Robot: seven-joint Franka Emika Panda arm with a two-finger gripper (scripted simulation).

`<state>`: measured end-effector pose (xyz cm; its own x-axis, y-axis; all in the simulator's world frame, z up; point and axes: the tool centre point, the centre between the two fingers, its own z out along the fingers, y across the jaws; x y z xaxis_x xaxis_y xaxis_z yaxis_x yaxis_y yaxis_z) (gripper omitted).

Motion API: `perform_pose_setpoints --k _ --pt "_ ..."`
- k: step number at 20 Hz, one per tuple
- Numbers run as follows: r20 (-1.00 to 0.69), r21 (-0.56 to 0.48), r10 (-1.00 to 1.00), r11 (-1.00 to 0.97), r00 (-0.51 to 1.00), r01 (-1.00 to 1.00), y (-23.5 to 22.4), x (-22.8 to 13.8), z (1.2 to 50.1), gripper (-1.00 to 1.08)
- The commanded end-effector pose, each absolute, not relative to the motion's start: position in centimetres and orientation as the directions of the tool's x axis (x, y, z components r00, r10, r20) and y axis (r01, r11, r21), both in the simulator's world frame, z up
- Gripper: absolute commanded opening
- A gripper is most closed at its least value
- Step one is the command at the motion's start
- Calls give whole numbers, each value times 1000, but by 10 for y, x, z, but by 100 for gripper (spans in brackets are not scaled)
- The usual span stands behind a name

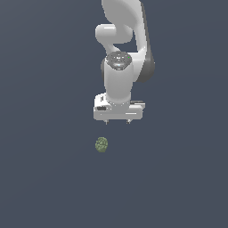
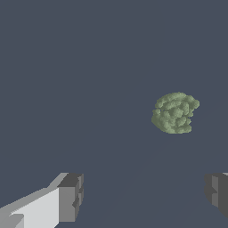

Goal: Pick up the object and move it to a goal position.

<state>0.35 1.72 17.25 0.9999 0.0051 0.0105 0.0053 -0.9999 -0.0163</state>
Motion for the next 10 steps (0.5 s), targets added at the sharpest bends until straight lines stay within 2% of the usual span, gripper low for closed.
perform_pose_setpoints --k 1,10 --pt "10 -16 5 -1000 1000 5 17 4 172 100" --pt "24 14 -1 -1000 1000 -1 9 6 185 100"
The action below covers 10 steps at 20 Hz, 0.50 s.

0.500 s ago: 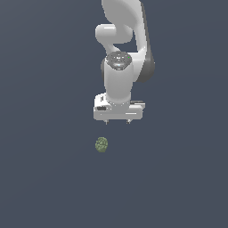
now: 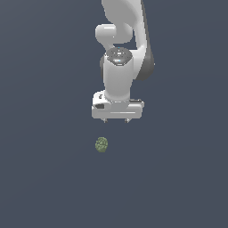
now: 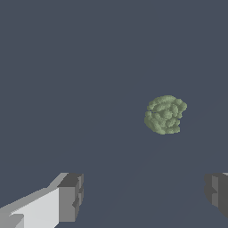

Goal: Pick up the object and move it to a goal position.

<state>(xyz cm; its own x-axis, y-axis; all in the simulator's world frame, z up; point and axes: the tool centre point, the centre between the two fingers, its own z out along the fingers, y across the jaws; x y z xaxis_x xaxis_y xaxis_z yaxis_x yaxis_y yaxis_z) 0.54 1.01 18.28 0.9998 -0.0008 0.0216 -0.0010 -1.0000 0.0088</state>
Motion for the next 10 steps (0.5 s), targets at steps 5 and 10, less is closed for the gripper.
perform_pose_setpoints --k 5,10 --pt "23 12 -6 -1000 1000 -7 8 7 183 100" --pt "20 9 -46 -999 999 -47 -1 14 173 100"
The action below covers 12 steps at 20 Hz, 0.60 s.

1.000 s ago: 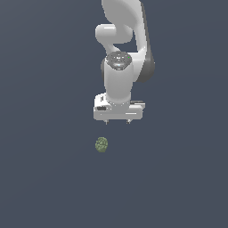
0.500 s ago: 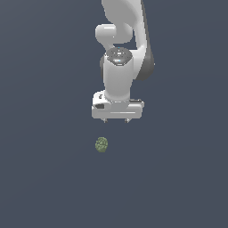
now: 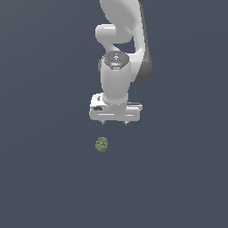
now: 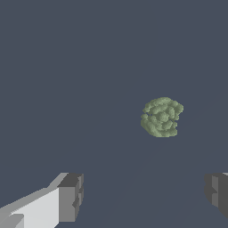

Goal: Pick up the object and move it to a goal position.

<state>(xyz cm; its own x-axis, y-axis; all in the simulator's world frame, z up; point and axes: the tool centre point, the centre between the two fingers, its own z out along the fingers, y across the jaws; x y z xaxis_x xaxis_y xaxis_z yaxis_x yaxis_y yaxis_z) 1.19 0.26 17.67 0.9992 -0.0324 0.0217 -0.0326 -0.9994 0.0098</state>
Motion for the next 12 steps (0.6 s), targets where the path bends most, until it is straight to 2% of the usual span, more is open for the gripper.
perform_pose_setpoints --k 1,12 --pt "19 8 -58 -998 998 -58 -3 17 169 100" --pt "5 -1 -238 -971 971 -238 -47 46 116 100"
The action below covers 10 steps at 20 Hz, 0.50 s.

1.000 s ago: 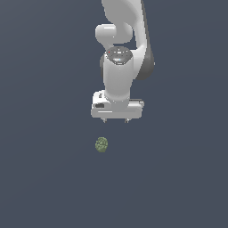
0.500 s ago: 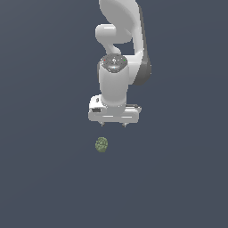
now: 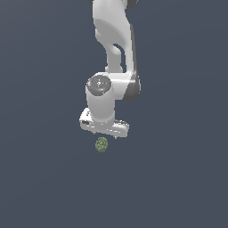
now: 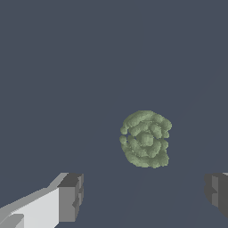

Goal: Pick up the object and move it to a goal position.

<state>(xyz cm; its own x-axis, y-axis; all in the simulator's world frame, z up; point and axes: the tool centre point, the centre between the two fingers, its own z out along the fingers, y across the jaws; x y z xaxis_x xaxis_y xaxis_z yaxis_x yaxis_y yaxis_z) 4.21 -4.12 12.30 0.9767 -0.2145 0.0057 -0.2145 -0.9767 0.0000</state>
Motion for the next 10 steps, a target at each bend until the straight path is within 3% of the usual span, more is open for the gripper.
perform_pose_setpoints --k 1,10 --pt "4 -1 -250 -968 968 -250 -50 47 112 100" --pt "0 0 -301 -954 954 -301 -64 54 94 100"
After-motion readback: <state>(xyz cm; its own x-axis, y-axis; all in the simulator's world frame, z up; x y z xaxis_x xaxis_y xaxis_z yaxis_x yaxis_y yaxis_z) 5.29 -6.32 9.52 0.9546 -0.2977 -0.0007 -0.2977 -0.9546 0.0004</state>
